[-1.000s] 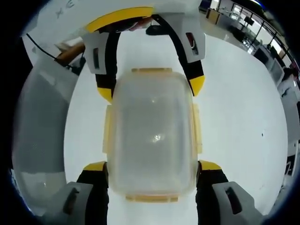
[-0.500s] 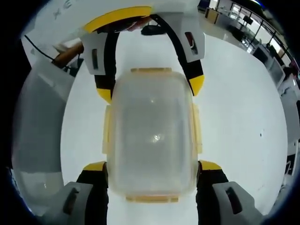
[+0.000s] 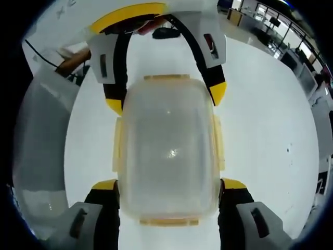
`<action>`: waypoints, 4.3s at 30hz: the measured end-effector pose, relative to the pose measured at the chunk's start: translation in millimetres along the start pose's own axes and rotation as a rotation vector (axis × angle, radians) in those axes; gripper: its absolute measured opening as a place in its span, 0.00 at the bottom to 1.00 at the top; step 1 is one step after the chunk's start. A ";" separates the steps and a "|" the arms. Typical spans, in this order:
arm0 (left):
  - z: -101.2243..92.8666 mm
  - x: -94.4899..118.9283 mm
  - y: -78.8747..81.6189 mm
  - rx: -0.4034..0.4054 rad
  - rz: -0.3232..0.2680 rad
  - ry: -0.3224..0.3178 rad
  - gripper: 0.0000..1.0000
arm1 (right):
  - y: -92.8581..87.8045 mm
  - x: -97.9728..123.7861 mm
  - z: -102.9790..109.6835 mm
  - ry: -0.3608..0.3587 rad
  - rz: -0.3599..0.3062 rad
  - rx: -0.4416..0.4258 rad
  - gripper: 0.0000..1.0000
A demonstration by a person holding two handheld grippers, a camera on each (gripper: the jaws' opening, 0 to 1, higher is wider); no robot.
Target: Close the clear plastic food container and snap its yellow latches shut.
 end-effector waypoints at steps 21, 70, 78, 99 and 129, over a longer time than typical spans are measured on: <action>0.2 -0.1 2.3 -0.019 0.031 -0.007 0.84 | -0.4 1.6 0.8 -0.018 -0.001 0.007 0.81; -1.8 11.1 0.2 0.027 -0.033 0.073 0.97 | 8.6 10.7 8.7 -0.120 -0.196 -0.078 0.99; -2.7 14.6 -1.6 0.067 -0.069 0.092 0.96 | 8.7 14.7 7.9 -0.158 -0.238 -0.115 0.98; -5.5 22.1 -5.1 0.207 -0.158 0.162 0.96 | 6.3 22.1 15.1 -0.236 -0.332 -0.210 0.95; -17.8 40.8 -29.2 0.429 -0.276 0.246 0.95 | -12.5 43.3 26.3 -0.340 -0.503 -0.397 0.96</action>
Point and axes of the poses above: the point that each gripper's makers call its tool centre point, and the gripper's own axes: x roughly backward along the fingers, z roughly to its left, y roughly out of its top, the point moved 5 cm from there along x, roughly backward along the fingers, and after that the axes turned 4 degrees about x, right-handed, at the moved point
